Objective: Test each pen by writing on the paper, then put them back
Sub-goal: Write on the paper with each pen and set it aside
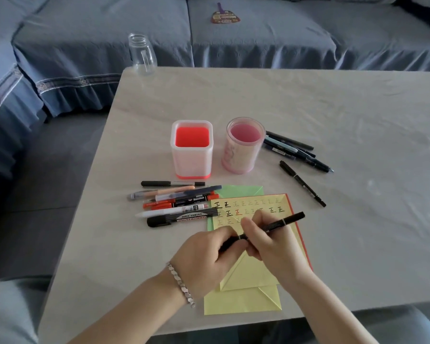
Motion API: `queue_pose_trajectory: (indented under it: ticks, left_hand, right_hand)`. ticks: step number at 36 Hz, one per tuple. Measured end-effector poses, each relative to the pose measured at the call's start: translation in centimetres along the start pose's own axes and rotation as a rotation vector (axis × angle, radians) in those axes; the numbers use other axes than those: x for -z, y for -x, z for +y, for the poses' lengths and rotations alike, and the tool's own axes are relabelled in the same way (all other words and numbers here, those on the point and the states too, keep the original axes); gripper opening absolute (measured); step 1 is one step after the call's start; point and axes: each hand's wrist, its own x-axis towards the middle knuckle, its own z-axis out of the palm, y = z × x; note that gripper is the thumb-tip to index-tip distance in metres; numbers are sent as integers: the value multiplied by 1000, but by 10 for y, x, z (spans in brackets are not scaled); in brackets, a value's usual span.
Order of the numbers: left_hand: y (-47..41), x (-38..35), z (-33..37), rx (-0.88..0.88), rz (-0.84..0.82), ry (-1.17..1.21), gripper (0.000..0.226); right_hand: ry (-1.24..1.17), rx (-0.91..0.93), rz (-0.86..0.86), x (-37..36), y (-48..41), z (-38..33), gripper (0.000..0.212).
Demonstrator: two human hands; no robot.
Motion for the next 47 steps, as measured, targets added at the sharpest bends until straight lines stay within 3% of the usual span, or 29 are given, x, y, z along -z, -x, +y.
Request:
queue_pose_trajectory:
  ticks: [4,9,14,17,21,25,29,35,41,47]
  left_hand:
    - [4,0,-5,32,0,123,42]
    - [8,-1,-5,71,-56,243,31]
    - [8,0,-6,181,-144,162,55]
    - [7,4,-8,267,-207,46,55]
    - [11,9,-18,181,-182,-342,69]
    - [13,-3,-48,53,28,-427,67]
    - [14,-14,-57,94,-13,-429,79]
    - [11,-24,-61,80,-33,-530,71]
    - [10,-31,-72,45,19,-453,83]
    - [10,-34,-82,-16,106,-388,65]
  right_hand:
    - [-26,77,-86,-2,-2,3,35]
    - [-65,185,-168,0,0,11,27]
    - [-66,225,-181,4,4,14,23]
    - [-38,257,-211,5,6,15,20]
    - [-60,244,-45,14,4,21,23]
    - [-8,173,134,25,-6,30,14]
    - [-39,67,211,24,-16,37,27]
    - [59,92,306,6,-30,40,18]
    - [75,74,448,-15,-46,48,37]
    - [201,134,550,-24,-50,66,45]
